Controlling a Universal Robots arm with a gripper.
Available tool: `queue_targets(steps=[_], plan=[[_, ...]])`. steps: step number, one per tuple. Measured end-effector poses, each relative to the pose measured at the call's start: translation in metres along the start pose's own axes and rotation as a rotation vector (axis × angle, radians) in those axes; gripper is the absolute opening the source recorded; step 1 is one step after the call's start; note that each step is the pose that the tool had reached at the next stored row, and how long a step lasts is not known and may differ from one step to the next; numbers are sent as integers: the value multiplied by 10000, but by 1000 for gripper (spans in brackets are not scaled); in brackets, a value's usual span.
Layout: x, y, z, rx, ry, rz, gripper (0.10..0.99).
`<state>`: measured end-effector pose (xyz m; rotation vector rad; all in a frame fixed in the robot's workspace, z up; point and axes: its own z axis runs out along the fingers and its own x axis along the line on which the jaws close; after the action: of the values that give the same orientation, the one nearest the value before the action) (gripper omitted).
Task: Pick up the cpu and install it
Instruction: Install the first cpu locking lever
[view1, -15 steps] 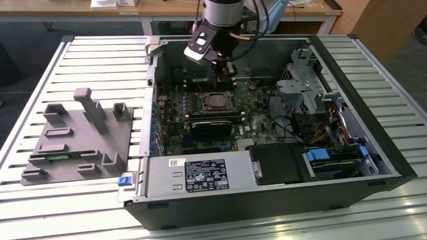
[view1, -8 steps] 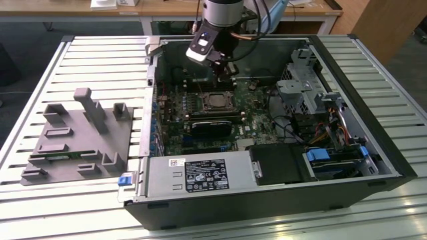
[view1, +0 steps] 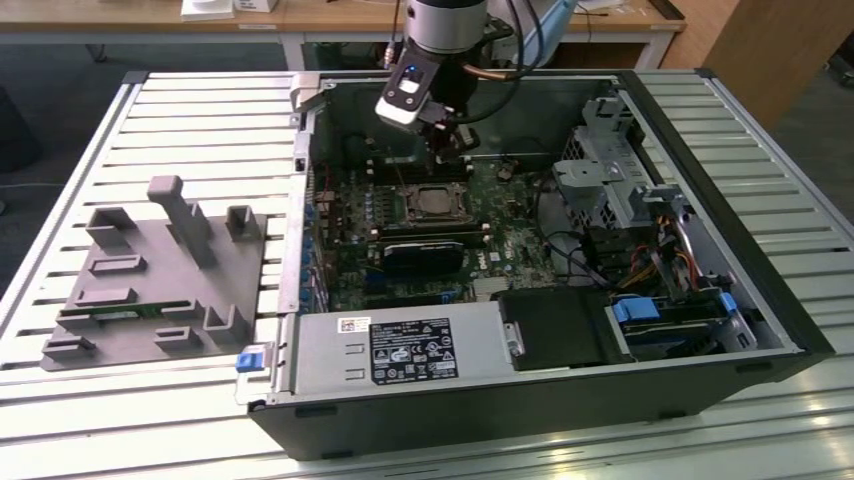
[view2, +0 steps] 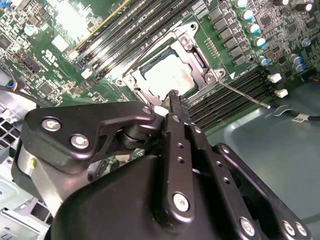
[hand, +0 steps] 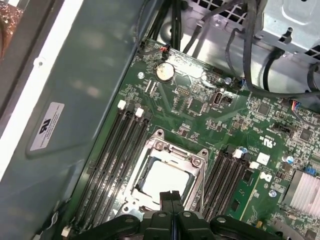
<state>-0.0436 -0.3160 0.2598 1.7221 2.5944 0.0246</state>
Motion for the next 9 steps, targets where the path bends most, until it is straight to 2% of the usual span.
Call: queue_targets(steps=[9], plan=[[0,0,0,-6,11,-378,106]])
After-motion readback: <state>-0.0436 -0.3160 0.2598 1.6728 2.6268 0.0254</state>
